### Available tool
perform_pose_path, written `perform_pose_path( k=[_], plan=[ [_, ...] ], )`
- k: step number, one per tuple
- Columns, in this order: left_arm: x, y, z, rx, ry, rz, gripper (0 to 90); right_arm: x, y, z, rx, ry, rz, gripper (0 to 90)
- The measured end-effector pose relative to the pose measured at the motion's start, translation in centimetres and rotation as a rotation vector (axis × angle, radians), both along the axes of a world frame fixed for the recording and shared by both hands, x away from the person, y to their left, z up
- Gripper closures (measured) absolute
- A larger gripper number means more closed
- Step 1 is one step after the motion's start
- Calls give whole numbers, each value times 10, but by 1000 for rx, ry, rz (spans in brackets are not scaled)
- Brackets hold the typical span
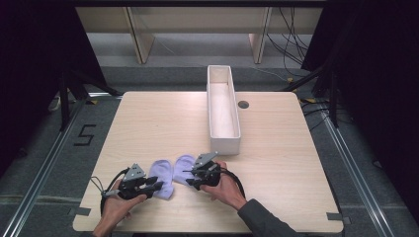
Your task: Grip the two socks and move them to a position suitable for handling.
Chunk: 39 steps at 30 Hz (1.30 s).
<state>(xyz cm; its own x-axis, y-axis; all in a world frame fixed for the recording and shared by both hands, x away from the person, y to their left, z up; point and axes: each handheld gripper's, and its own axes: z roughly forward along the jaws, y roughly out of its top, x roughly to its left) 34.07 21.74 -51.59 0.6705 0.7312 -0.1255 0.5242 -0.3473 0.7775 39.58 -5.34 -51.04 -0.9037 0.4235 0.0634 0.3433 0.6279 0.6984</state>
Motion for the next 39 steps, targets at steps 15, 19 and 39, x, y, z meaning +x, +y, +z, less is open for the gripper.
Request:
perform_pose_path(
  k=[15,19,39],
  plan=[
    [-2,-4,-1,6,-12,-50,868,-4,-6,1,-15,10,5,771],
    [-2,-5,-1,-3,-14,-49,874,-4,-8,1,-12,-5,7,789],
    [-5,-25,4,-37,-11,-123,894,-14,-33,11,-54,-29,-3,848]
  ],
)
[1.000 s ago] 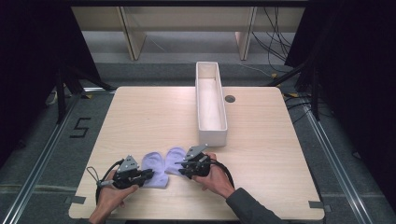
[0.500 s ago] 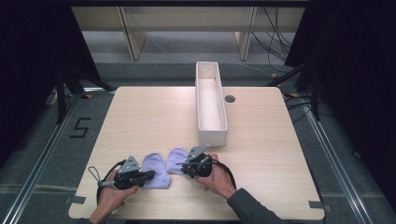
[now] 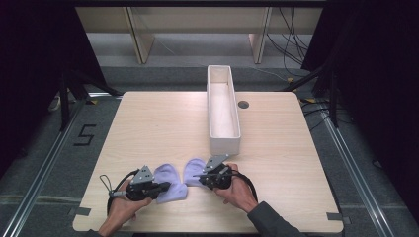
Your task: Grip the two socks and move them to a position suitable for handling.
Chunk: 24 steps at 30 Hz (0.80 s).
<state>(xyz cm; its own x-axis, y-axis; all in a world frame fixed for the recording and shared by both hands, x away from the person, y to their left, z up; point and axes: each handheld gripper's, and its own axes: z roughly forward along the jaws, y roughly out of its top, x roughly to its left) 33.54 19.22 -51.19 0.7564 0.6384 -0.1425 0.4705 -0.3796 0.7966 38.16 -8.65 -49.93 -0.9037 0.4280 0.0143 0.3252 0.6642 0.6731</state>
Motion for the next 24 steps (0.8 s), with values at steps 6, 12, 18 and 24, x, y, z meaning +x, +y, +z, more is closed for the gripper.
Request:
perform_pose_path(
  k=[6,12,18,24],
  plan=[
    [0,-9,1,19,-4,-44,894,-5,-22,4,-17,5,-23,849],
    [0,-20,1,14,9,-72,894,-8,-42,4,-15,-1,-61,849],
    [-3,-33,1,15,12,-109,894,-18,-56,4,-25,32,-102,849],
    [-8,-42,1,18,6,-153,894,-27,-69,4,-24,36,-92,848]
  ],
)
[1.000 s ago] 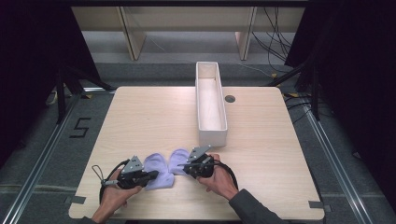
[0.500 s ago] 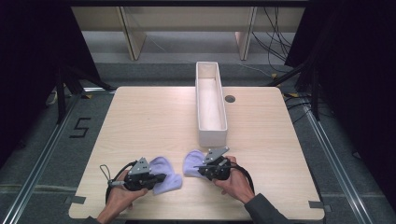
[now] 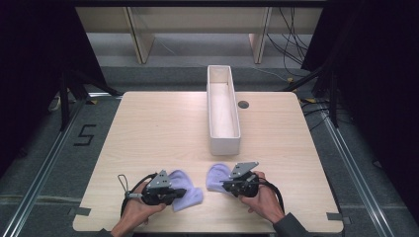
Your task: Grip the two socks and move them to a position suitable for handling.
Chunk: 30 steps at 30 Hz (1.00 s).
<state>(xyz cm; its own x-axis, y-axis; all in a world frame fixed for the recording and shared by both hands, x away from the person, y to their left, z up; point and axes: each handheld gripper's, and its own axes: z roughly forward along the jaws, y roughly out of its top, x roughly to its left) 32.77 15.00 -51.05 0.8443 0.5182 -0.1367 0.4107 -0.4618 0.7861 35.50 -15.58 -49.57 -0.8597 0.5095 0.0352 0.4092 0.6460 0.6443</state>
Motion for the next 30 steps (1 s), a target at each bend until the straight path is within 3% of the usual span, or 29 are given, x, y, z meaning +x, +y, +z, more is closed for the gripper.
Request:
perform_pose_path(
  k=[2,4,7,8,12,16,17,18,19,21,24,29,30],
  plan=[
    [-1,-1,0,3,2,-6,894,-1,-2,0,7,-4,16,848],
    [-2,-1,1,23,-8,-22,894,-8,-5,-2,14,1,-3,848],
    [-3,-1,2,3,-4,-7,893,-12,-8,-2,8,8,17,848],
    [-3,0,2,2,-9,-11,892,-15,-7,-3,6,15,-23,847],
    [-4,2,5,11,-17,-10,892,-17,-10,-4,18,15,19,847],
    [-5,1,4,8,-3,-10,890,-24,-10,-2,11,65,-33,837],
    [-5,1,4,8,-3,-10,889,-24,-10,-2,11,65,-33,837],
    [-5,1,3,2,-3,-13,889,-22,-10,-3,23,34,-18,824],
    [-4,2,4,19,-8,-13,877,-21,-10,-3,43,27,-10,766],
    [-4,3,4,3,0,1,860,-20,-11,-1,48,25,2,738],
    [-2,6,6,-32,3,21,805,-20,-11,1,80,22,-19,673],
    [0,12,10,-33,1,42,811,-17,-14,6,101,2,-45,626],
    [1,14,10,-35,10,61,816,-16,-16,8,94,9,-30,623]
  ],
)
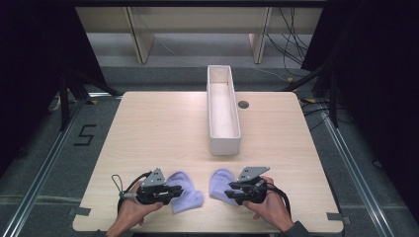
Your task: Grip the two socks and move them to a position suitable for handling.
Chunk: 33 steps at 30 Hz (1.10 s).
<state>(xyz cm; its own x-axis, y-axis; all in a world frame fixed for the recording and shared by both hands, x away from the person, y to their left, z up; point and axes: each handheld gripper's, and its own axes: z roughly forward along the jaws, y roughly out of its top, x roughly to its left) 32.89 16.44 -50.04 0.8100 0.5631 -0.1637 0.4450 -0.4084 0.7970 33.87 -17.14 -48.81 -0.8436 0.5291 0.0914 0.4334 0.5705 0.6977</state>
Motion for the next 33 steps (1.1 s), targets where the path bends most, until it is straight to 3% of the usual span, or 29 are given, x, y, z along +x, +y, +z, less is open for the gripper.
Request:
perform_pose_path(
  k=[7,9,11,12,18,19,20,23,25,27,33],
  plan=[
    [9,10,-3,32,-6,57,819,3,-3,2,12,-21,-19,613],
    [10,12,-4,29,4,75,807,3,-7,5,7,2,-35,608],
    [11,12,-4,27,0,75,798,6,-8,4,17,-19,-33,603],
    [12,13,-4,47,-3,60,796,7,-10,5,7,-29,-29,602],
    [13,10,-5,35,5,77,781,7,-13,5,14,1,-60,593],
    [14,9,-6,28,11,79,771,9,-16,5,7,-16,-50,588],
    [16,10,-5,66,9,68,767,9,-16,4,5,-9,-56,586],
    [17,7,-7,49,20,75,754,8,-16,3,-1,-6,-56,584],
    [20,6,-10,79,26,61,751,9,-16,2,-4,-28,-37,583],
    [23,4,-10,104,35,58,746,7,-15,2,2,-12,-48,583],
    [30,0,-12,115,38,49,755,8,-17,3,0,-17,-38,583]
  ],
)
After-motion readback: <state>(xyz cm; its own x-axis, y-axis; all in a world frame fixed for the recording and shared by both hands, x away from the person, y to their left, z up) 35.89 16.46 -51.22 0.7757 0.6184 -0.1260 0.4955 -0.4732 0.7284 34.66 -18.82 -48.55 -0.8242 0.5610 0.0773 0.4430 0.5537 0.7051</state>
